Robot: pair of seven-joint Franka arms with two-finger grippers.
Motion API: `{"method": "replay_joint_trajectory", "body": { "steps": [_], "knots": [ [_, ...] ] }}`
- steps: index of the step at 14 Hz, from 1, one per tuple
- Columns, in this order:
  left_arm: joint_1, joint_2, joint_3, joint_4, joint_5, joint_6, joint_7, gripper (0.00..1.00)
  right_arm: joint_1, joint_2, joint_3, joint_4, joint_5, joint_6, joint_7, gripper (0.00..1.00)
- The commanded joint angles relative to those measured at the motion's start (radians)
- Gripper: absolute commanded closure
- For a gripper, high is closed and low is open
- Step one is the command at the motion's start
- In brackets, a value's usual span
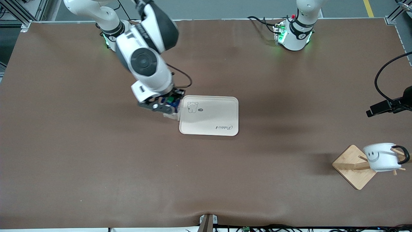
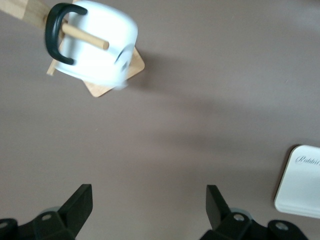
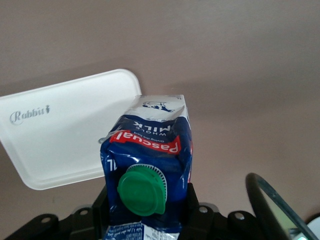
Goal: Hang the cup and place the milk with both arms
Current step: 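Carry the milk carton away from the tray while the left gripper withdraws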
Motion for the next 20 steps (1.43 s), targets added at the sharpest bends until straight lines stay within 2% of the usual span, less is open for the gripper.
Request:
{"method": "replay_joint_trajectory", "body": {
  "steps": [1, 6, 8, 13, 17, 18, 19, 20],
  "knots": [
    [0.010, -0.024, -0.040, -0.003, 0.071, -0.040, 0.002, 0.00, -0.058, -0.052, 0.009, -0.028, 0.001, -0.036, -0.025, 1.00],
    [0.010, -0.064, -0.066, -0.003, 0.082, -0.092, 0.010, 0.00, -0.245, -0.160, 0.009, -0.175, -0.001, -0.037, -0.251, 1.00],
    [0.010, -0.075, -0.078, -0.004, 0.081, -0.097, 0.011, 0.00, -0.371, -0.186, 0.009, -0.217, -0.002, -0.037, -0.461, 1.00],
    [0.011, -0.127, -0.098, -0.006, 0.066, -0.143, 0.017, 0.00, -0.592, -0.175, 0.007, -0.226, -0.009, -0.024, -0.749, 1.00],
    [0.010, -0.145, -0.121, -0.007, 0.063, -0.141, 0.023, 0.00, -0.692, -0.126, 0.007, -0.238, -0.041, -0.001, -0.860, 1.00],
    [-0.004, -0.153, -0.116, -0.007, 0.058, -0.135, 0.023, 0.00, -0.698, -0.126, 0.007, -0.261, -0.062, 0.039, -0.890, 1.00],
    [-0.057, -0.156, -0.080, -0.009, 0.058, -0.132, 0.023, 0.00, -0.706, -0.128, 0.007, -0.292, -0.082, 0.079, -0.903, 1.00],
    [-0.131, -0.159, 0.012, -0.009, 0.055, -0.132, 0.023, 0.00, -0.730, -0.128, 0.007, -0.330, -0.085, 0.119, -0.907, 1.00]
  ]
}}
